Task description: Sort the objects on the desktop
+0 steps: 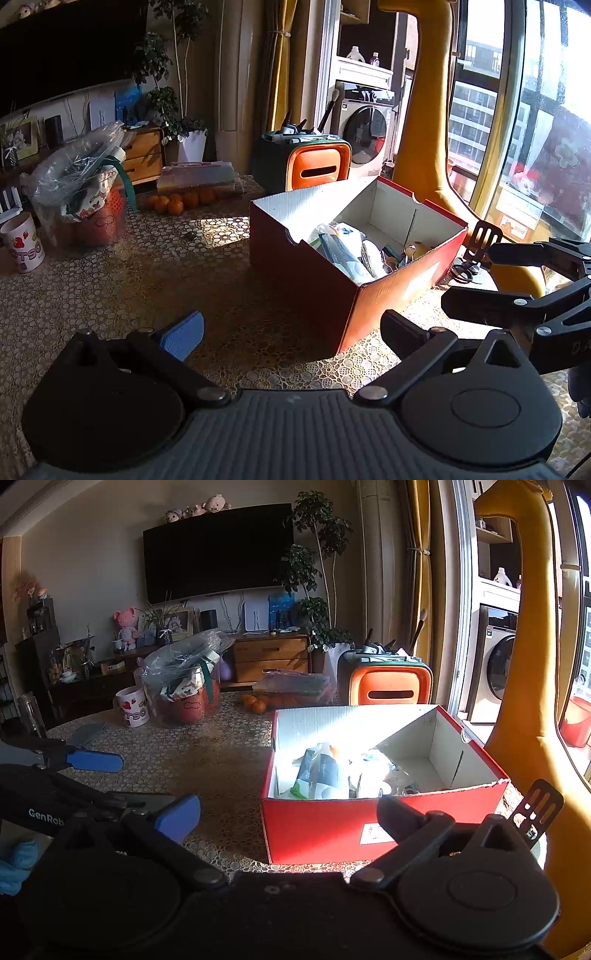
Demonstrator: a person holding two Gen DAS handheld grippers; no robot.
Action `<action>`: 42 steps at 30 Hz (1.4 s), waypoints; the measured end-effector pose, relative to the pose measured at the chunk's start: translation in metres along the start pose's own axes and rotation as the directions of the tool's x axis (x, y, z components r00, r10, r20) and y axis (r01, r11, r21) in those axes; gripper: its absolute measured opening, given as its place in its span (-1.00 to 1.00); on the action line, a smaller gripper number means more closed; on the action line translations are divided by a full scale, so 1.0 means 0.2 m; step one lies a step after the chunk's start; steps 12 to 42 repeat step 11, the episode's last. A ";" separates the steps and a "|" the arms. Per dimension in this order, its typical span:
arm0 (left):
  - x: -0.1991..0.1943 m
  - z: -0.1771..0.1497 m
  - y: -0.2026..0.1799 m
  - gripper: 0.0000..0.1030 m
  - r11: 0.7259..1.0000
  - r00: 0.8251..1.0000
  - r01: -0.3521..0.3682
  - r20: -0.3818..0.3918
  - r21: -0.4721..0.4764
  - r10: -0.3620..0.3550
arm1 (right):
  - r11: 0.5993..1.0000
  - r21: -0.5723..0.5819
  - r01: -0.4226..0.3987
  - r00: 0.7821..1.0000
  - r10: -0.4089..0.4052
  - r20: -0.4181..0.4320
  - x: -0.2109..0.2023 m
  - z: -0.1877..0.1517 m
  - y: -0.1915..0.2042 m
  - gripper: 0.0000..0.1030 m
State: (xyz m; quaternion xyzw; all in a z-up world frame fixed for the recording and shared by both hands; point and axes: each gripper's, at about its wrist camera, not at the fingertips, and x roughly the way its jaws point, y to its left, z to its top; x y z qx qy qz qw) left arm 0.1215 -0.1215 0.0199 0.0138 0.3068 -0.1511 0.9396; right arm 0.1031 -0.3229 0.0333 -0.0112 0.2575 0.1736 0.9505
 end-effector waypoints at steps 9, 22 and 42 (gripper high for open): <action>-0.02 -0.03 -0.01 0.99 0.999 0.999 0.043 -0.002 0.028 -0.043 | 0.996 0.003 0.086 0.996 -0.086 -0.004 -0.02 -0.05 0.04 0.99; -0.03 -0.04 -0.01 0.99 0.999 0.999 0.045 -0.003 0.025 -0.045 | 0.996 0.023 0.090 0.996 -0.090 -0.003 -0.03 -0.05 0.03 0.99; -0.03 -0.04 -0.01 0.99 0.999 0.999 0.045 -0.003 0.025 -0.045 | 0.996 0.023 0.090 0.996 -0.090 -0.003 -0.03 -0.05 0.03 0.99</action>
